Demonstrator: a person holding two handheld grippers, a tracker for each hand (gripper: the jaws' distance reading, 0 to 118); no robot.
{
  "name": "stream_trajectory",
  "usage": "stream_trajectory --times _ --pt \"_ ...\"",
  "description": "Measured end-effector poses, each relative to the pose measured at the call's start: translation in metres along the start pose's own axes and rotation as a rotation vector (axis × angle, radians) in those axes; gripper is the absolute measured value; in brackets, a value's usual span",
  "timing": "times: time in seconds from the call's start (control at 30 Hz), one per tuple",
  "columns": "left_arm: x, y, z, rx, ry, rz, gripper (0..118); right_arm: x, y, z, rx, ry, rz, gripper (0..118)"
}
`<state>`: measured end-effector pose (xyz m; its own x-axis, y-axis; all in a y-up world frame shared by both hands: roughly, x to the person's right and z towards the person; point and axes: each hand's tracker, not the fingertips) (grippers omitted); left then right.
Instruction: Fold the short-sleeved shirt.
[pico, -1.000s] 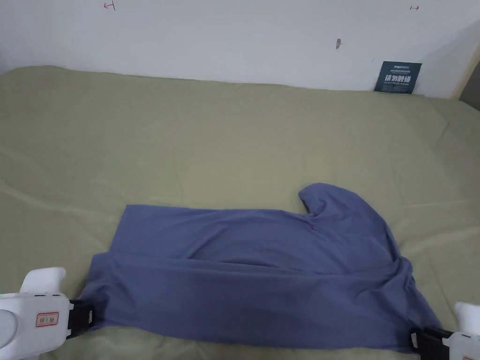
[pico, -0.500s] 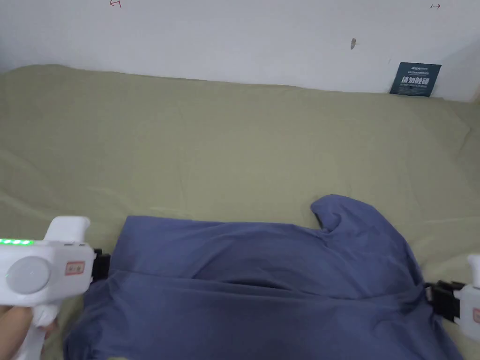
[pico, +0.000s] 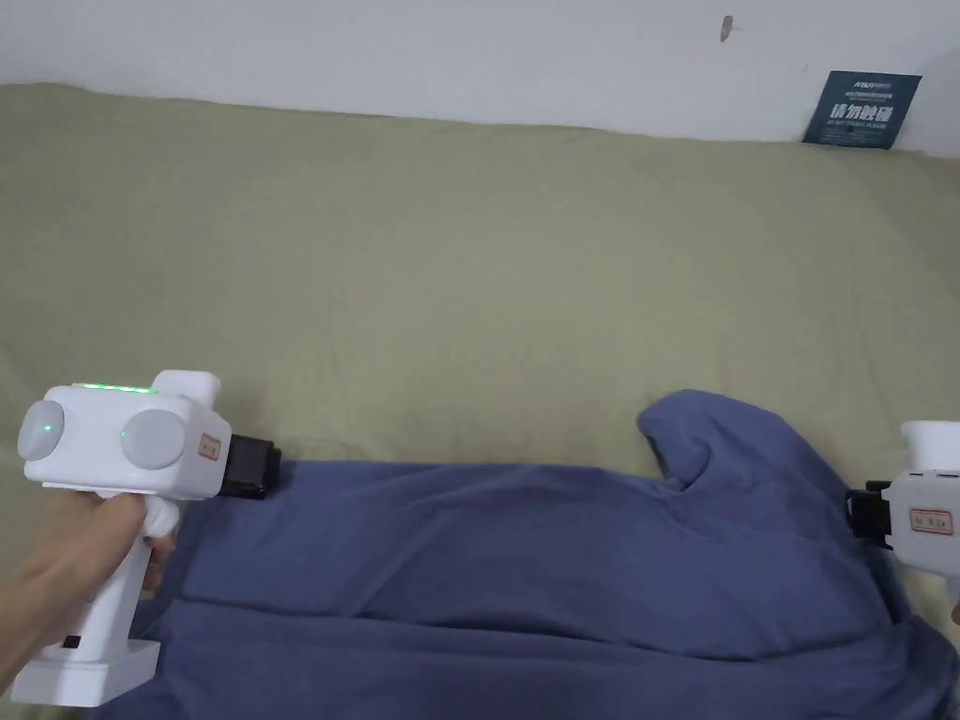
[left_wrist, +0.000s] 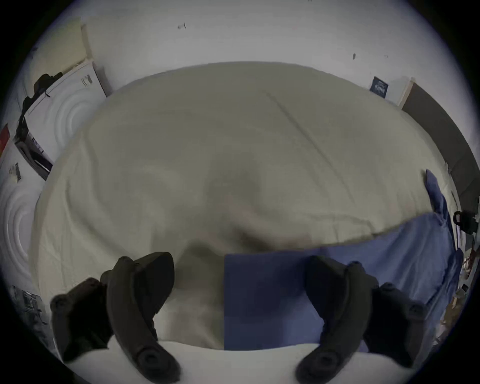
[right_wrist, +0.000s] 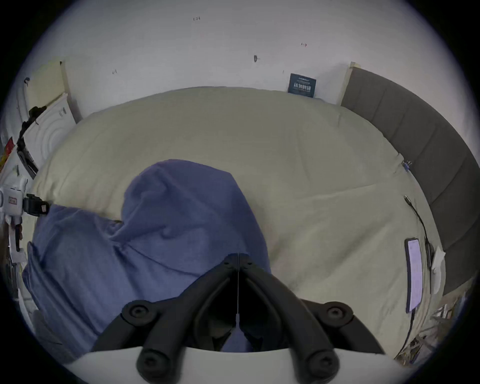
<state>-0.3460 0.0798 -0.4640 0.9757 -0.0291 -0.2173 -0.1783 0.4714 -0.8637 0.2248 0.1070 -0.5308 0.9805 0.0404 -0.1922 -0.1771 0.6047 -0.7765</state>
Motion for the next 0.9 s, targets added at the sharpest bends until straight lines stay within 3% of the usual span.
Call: stream_trajectory --times 0.03,0.1,0.13,0.17,0.2,0.23,0.27,0.3,0.33,0.37,0.53,0.63,0.67,0.7,0.73,0.9 --pt "0.002 -0.001 0.000 0.002 0.003 0.000 105 0.000 0.000 -0.002 -0.005 -0.007 0.004 1" --pt "0.004 -0.003 0.011 0.022 -0.007 -0.014 78 0.004 0.000 -0.003 -0.011 -0.023 -0.001 1" --pt "0.007 -0.004 0.021 0.034 -0.024 -0.021 58 0.007 0.001 -0.004 -0.012 -0.026 -0.005 1" --pt "0.011 -0.005 0.027 0.063 -0.003 -0.032 18 0.010 0.003 -0.004 -0.013 -0.027 -0.018 1" --pt "0.013 -0.006 0.030 0.062 -0.011 -0.053 4 0.012 0.004 -0.005 -0.015 -0.025 -0.031 1" --pt "0.014 -0.008 0.029 0.060 -0.050 -0.054 4 0.015 0.006 -0.006 -0.022 -0.019 -0.046 2" --pt "0.011 -0.007 0.024 0.053 -0.033 -0.046 4 0.017 0.007 -0.007 -0.031 -0.012 -0.056 12" --pt "0.010 -0.007 0.021 0.047 -0.036 -0.048 4 0.018 0.008 -0.009 -0.040 0.001 -0.061 42" --pt "0.010 -0.008 0.020 0.047 -0.038 -0.041 4 0.019 0.010 -0.013 -0.054 0.009 -0.061 87" --pt "0.009 -0.008 0.020 0.049 -0.041 -0.028 4 0.020 0.011 -0.018 -0.070 0.014 -0.060 117" --pt "0.008 -0.006 0.019 0.045 -0.055 0.000 4 0.019 -0.004 -0.063 -0.183 -0.043 0.013 101" --pt "0.008 -0.006 0.023 0.048 -0.053 0.002 4 0.027 0.009 -0.042 -0.158 0.003 -0.049 88" --pt "0.007 -0.006 0.025 0.047 -0.054 0.001 4 0.029 0.012 -0.033 -0.125 0.027 -0.068 53" --pt "0.006 -0.007 0.028 0.049 -0.056 -0.003 4 0.026 0.011 -0.019 -0.082 0.040 -0.057 9" --pt "0.006 -0.008 0.032 0.054 -0.059 -0.004 4 0.027 0.011 -0.011 -0.053 0.058 -0.054 3" --pt "-0.002 -0.022 0.080 0.125 -0.068 0.015 4 0.030 0.005 0.043 0.016 0.087 -0.031 3"
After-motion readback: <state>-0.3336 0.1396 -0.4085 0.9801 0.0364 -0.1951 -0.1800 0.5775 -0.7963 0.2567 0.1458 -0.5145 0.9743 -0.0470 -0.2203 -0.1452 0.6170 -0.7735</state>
